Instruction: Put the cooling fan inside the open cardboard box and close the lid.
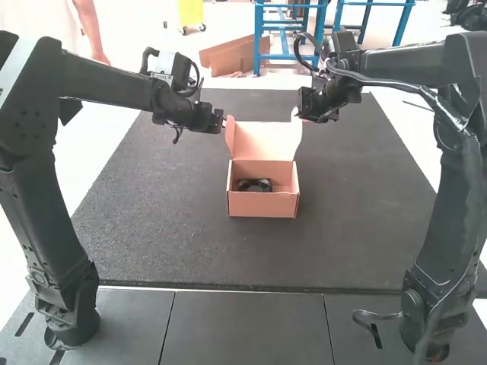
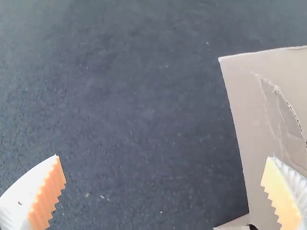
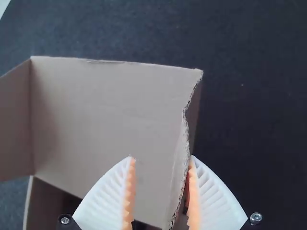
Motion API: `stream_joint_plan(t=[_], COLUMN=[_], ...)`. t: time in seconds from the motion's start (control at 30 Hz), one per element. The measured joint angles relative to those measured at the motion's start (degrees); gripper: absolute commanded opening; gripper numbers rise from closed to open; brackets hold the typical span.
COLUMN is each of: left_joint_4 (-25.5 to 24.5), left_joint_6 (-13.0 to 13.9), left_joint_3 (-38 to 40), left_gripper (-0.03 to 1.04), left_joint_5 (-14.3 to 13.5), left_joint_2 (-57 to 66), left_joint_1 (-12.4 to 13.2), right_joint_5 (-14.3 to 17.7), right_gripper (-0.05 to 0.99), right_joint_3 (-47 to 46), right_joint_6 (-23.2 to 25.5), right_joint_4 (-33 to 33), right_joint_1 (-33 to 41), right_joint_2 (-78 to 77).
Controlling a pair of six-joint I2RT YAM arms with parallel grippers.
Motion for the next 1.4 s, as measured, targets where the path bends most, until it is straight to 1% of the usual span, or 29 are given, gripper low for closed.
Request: stream_joint_plan(t=[0.03, 0.1, 0.13, 0.23, 0.3, 0.33, 0.43, 0.63, 0.83, 1.03, 1.4], left_joint_4=[-0.02, -0.02, -0.04, -0.09, -0.17, -0.24, -0.33, -0.72, -1.11, -2.93, -6.36], left_joint_6=[0.0, 0.0, 0.0, 0.0, 0.0, 0.0, -0.07, -0.24, -0.85, -1.73, -2.14], left_joint_3=[0.0, 0.0, 0.0, 0.0, 0.0, 0.0, 0.0, 0.22, 1.44, 1.51, 1.51], left_gripper=[0.97, 0.97, 0.97, 0.97, 0.97, 0.97, 0.97, 0.97, 0.97, 0.97, 0.97], left_joint_5=[-0.02, 0.0, 0.0, 0.0, 0.0, 0.0, 0.0, 0.0, 0.02, 0.02, 0.0], left_joint_2=[0.0, 0.0, 0.0, 0.0, 0.0, 0.0, 0.0, 0.0, 0.0, 0.0, 0.0], left_joint_1=[0.0, 0.0, 0.0, -0.09, -0.22, -0.31, -0.33, -0.68, -2.84, -4.5, -4.7], right_joint_5=[0.0, 0.0, 0.0, 0.0, 0.0, 0.0, 0.02, 0.39, 1.38, 1.57, 1.49], right_gripper=[0.18, 0.18, 0.17, 0.11, 0.05, 0.05, -0.01, -0.01, -0.01, -0.01, -0.01], right_joint_3=[0.0, 0.0, 0.0, 0.0, 0.0, 0.0, -0.02, -0.02, -0.52, -2.69, -8.24], right_joint_6=[0.0, -0.02, -0.02, -0.02, -0.02, -0.02, 0.0, -0.02, -0.04, -0.04, -0.33], right_joint_4=[0.0, 0.0, 0.0, -0.02, -0.02, -0.02, -0.02, -0.57, -0.76, -0.7, -1.36], right_joint_1=[0.0, 0.0, 0.0, 0.0, 0.0, 0.0, -0.04, -0.04, -0.04, -0.04, 0.35], right_joint_2=[0.0, 0.0, 0.0, 0.0, 0.0, 0.02, 0.0, 0.0, -0.11, -2.16, -7.96])
